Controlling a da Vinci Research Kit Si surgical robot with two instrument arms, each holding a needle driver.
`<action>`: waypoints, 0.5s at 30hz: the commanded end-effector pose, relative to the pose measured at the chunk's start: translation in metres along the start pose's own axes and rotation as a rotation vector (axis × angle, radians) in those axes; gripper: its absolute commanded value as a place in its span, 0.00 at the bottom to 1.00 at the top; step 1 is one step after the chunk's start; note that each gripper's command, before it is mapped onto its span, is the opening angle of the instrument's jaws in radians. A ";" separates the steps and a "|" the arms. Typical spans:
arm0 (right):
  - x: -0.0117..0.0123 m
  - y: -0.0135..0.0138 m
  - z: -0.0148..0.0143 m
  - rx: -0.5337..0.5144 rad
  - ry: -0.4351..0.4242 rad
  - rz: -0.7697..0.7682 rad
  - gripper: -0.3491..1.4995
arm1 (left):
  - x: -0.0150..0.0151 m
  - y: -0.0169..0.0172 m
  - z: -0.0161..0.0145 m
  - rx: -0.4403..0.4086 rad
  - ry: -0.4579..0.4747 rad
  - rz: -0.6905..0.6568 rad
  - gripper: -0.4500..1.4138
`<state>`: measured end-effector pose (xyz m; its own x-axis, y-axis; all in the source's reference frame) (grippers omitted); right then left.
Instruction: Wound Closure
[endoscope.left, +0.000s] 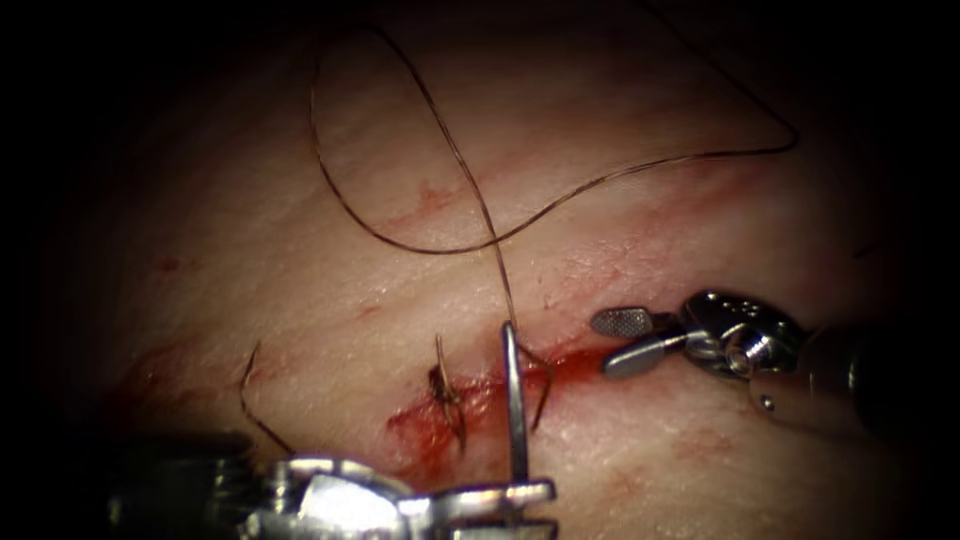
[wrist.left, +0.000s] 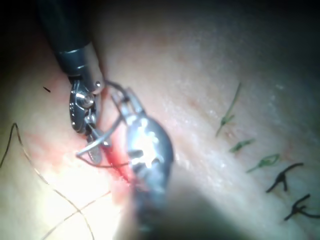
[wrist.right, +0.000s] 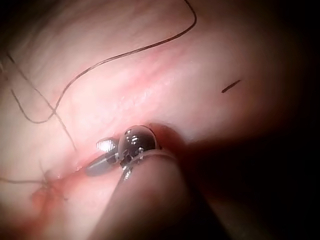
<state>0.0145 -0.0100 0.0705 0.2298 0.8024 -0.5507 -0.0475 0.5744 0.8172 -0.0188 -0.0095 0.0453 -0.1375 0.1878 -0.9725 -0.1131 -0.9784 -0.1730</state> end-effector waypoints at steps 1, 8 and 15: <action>-0.0007 -0.0002 0.0009 0.005 0.001 0.004 0.84 | 0.0000 -0.0006 -0.0002 0.012 0.000 0.008 0.00; -0.0006 -0.0013 0.0011 0.009 0.000 -0.004 0.84 | 0.0031 -0.0059 -0.0028 0.072 0.019 0.041 0.00; 0.0011 -0.0037 0.0009 0.016 0.001 -0.083 0.84 | 0.0064 -0.0120 -0.0061 0.145 0.052 0.051 0.00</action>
<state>0.0151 -0.0109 0.0665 0.2329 0.7499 -0.6193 -0.0163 0.6397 0.7685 -0.0115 0.0037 0.0395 -0.0963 0.1327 -0.9865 -0.2571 -0.9607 -0.1042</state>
